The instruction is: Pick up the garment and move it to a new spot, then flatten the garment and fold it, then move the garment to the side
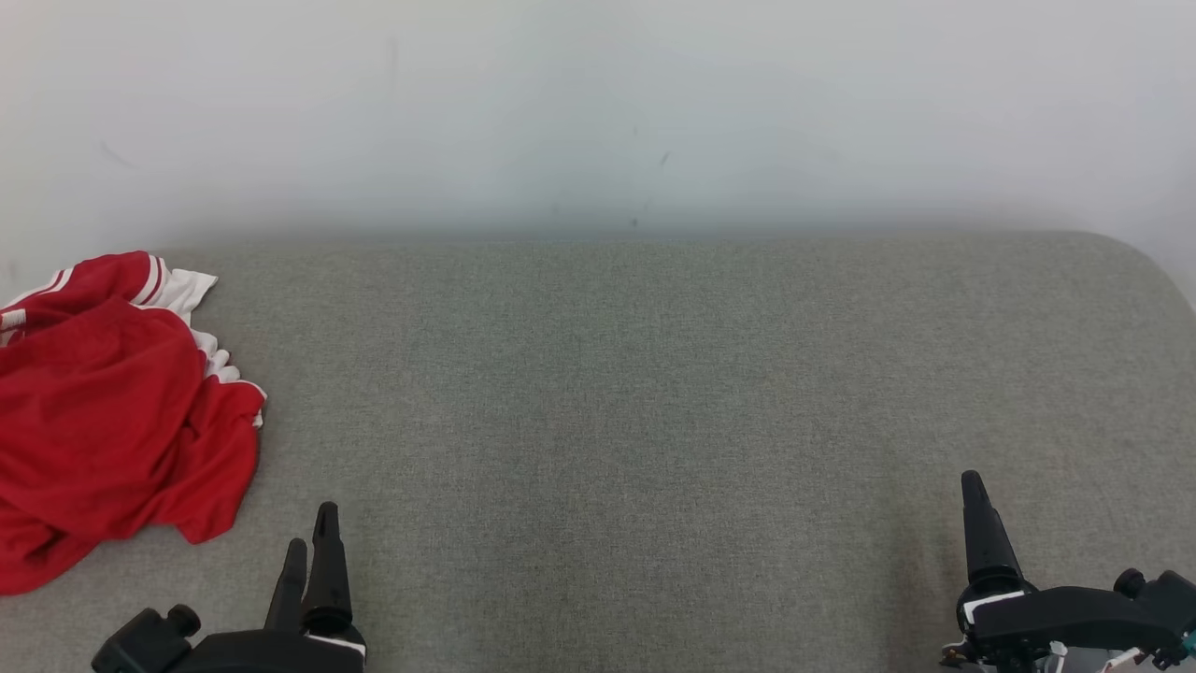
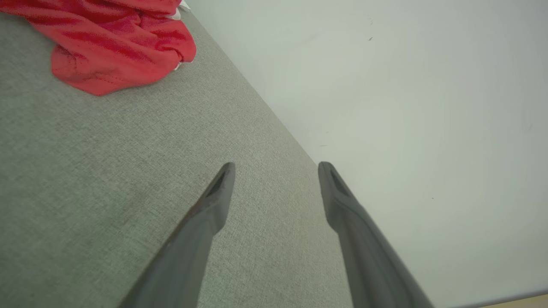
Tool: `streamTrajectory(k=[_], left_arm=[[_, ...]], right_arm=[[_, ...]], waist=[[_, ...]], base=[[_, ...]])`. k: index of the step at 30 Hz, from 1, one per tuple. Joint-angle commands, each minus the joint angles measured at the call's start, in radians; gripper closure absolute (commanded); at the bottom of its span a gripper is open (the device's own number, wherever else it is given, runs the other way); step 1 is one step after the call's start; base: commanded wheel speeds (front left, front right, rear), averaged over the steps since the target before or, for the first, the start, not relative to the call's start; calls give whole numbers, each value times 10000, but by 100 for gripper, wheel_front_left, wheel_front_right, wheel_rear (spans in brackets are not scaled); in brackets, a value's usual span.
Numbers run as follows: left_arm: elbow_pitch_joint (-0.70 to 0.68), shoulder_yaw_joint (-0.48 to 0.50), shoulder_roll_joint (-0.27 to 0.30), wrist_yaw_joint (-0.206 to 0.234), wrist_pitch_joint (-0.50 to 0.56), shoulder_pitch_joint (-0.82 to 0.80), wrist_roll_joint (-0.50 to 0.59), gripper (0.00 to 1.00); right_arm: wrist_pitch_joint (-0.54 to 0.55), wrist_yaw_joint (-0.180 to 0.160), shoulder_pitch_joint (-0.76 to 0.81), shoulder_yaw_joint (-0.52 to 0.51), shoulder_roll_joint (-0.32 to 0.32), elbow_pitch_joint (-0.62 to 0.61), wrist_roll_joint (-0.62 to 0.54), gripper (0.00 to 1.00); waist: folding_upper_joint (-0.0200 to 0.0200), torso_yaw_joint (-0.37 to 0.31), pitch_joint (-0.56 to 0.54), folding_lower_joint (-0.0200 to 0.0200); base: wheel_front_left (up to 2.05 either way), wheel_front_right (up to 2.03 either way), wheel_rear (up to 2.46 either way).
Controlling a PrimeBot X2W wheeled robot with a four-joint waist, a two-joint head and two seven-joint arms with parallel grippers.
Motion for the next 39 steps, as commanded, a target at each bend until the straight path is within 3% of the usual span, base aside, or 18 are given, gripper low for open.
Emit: streamTrajectory(k=[1,18,39], left_arm=[[-177,-5,57,32,-66,-85,234,0],[-262,-414,99,229,-579,152,3686,0],[-435,-1065,546,477,-1075,98,6421,0]], right_arm=[[-60,-7,-214,32,-75,-113,-173,0],[-688,-10,-256,376,-90,222,-3545,0],[-1070,-13,-364,505,-101,568,-6024,0]], waist=[[-1,1,-1,0],[-1,53,-55,0],[-1,108,26,0]], base=[[0,0,0],[0,0,0],[0,0,0]])
